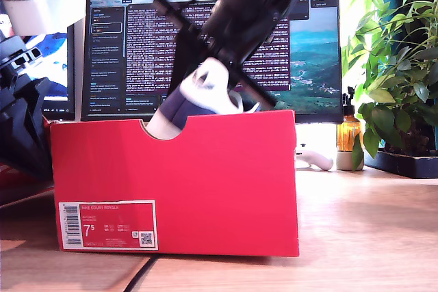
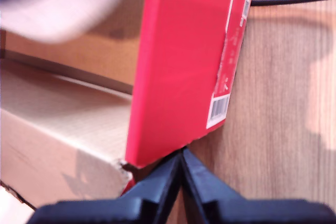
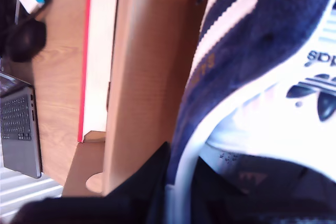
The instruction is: Pack the blue shoes by picking the first shoe and placing it inside the red shoebox, left side, then picking and rotating the second shoe and placing it in the shoebox
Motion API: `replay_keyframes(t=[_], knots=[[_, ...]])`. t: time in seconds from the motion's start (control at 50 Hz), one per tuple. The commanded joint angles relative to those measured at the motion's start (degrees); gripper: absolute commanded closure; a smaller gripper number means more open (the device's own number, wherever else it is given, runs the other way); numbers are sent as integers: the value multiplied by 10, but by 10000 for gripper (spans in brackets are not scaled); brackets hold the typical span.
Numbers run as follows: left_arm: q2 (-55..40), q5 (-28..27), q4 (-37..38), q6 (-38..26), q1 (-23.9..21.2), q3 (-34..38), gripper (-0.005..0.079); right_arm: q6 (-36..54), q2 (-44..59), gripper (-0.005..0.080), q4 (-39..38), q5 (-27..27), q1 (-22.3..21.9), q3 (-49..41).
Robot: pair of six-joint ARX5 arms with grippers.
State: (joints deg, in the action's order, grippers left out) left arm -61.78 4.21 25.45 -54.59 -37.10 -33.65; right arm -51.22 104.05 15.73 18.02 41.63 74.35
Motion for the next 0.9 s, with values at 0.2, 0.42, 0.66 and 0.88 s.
replay_keyframes(t=[0.2,0.42,0.66,0.88], knots=[[-9,-1,-2,2,-2,-2,761,0,39,765,-20,-2,14,11],[-9,-1,-1,2,-2,-2,761,-8,52,679,-31,-2,15,11],[-9,-1,-2,2,-2,-2,761,-9,52,461,-47,31,16,11],[-9,-3,2,6,-2,-2,761,21,50,461,-21,59,15,33]])
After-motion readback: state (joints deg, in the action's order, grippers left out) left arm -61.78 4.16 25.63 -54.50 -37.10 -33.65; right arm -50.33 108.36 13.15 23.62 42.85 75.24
